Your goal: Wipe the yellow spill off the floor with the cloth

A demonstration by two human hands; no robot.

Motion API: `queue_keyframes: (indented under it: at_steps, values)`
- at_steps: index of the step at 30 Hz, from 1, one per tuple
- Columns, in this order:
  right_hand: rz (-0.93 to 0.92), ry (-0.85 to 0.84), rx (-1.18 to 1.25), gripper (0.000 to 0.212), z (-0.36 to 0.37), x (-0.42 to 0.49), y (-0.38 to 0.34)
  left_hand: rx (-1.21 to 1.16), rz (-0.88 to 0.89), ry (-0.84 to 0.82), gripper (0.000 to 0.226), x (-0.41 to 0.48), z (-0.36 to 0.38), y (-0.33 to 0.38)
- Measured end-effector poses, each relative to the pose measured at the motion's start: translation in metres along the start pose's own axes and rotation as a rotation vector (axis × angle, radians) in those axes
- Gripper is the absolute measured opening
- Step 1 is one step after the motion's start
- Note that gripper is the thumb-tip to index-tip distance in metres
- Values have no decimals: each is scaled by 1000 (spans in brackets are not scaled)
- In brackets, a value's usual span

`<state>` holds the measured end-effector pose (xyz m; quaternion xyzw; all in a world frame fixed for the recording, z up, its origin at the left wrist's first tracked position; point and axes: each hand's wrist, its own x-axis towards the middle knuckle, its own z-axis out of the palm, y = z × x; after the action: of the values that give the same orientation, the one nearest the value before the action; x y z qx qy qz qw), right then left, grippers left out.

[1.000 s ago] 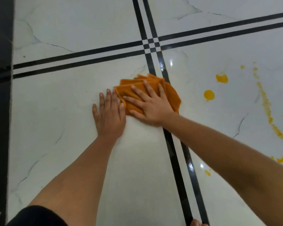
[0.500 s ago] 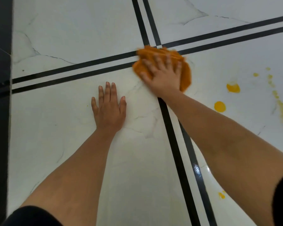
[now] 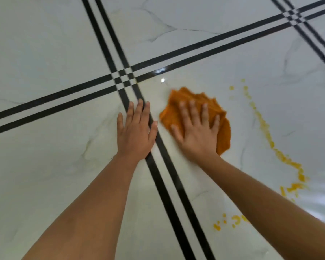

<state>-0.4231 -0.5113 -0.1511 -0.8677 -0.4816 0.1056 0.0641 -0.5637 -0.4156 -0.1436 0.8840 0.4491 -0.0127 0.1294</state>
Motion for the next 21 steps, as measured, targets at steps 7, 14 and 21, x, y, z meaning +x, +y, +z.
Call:
queue_keyframes:
  at_steps: [7,14,21]
  values:
    - [107,-81,63,61,-30,48,70,57,91,-83,59,7,2,60]
    - [262,-95,114,58,-81,20,147,28,176,-175,72,39,-18,149]
    - [363,-87,169,57,-79,14,177,-176,-303,-318,93,71,21,236]
